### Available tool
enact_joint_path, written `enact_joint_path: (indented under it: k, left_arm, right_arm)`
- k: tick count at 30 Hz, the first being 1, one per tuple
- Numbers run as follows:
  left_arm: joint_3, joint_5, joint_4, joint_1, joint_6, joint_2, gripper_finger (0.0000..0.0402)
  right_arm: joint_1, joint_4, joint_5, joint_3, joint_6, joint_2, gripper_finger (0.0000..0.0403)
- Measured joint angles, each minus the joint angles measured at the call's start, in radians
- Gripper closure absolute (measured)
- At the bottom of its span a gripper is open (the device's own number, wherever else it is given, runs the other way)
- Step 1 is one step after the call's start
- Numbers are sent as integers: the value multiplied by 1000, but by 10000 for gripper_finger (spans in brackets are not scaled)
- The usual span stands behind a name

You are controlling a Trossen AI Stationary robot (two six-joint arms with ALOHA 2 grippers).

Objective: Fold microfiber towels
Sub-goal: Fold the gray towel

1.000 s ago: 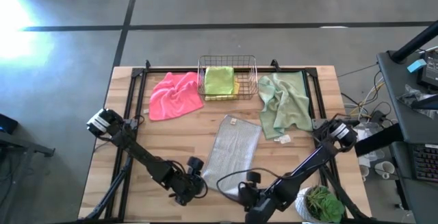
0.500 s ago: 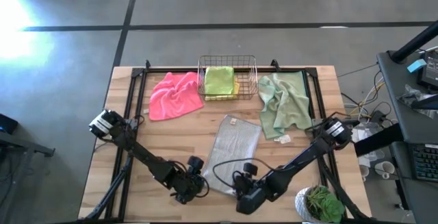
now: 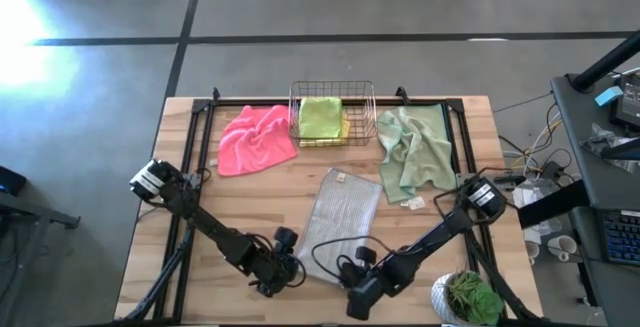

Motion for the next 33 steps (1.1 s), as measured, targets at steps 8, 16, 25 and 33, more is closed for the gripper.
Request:
enact_joint_path:
  k: [8, 16, 25, 33]
  left_arm:
    - [-3, 0, 0, 11, 1, -1, 253]
    - [3, 21, -3, 10, 1, -7, 253]
    - [18, 83, -95, 0, -4, -58, 253]
    - [21, 25, -58, -5, 54, -44, 253]
  right_arm:
    - [2, 34, -25, 1, 24, 1, 376]
    - [2, 46, -48, 13, 52, -10, 293]
    - [11, 19, -162, 116, 31, -19, 234]
    - [77, -71, -47, 127, 34, -21, 237]
